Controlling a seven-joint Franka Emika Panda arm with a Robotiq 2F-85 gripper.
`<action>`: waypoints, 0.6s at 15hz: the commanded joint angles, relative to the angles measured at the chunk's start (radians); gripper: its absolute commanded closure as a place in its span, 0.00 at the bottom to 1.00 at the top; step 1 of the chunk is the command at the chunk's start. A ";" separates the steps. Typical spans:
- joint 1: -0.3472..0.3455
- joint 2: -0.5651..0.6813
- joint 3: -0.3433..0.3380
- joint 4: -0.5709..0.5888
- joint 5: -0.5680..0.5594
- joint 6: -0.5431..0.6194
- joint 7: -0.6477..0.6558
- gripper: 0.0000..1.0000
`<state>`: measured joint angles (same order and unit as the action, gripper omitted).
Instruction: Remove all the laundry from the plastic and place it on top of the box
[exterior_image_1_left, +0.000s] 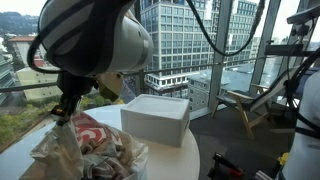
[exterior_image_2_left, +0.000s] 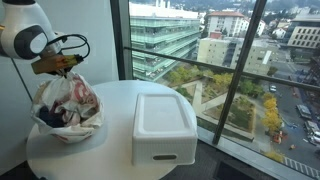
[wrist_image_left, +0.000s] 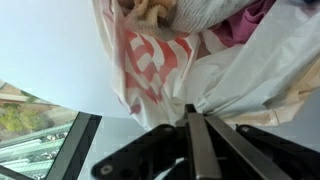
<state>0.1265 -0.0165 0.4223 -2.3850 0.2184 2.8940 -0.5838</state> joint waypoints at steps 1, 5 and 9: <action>-0.003 -0.083 0.010 0.019 -0.095 0.031 0.085 1.00; 0.056 -0.122 -0.067 0.029 -0.234 0.043 0.189 1.00; 0.089 -0.081 -0.117 0.011 -0.278 0.037 0.253 1.00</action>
<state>0.1796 -0.1163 0.3478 -2.3661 -0.0316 2.9112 -0.3786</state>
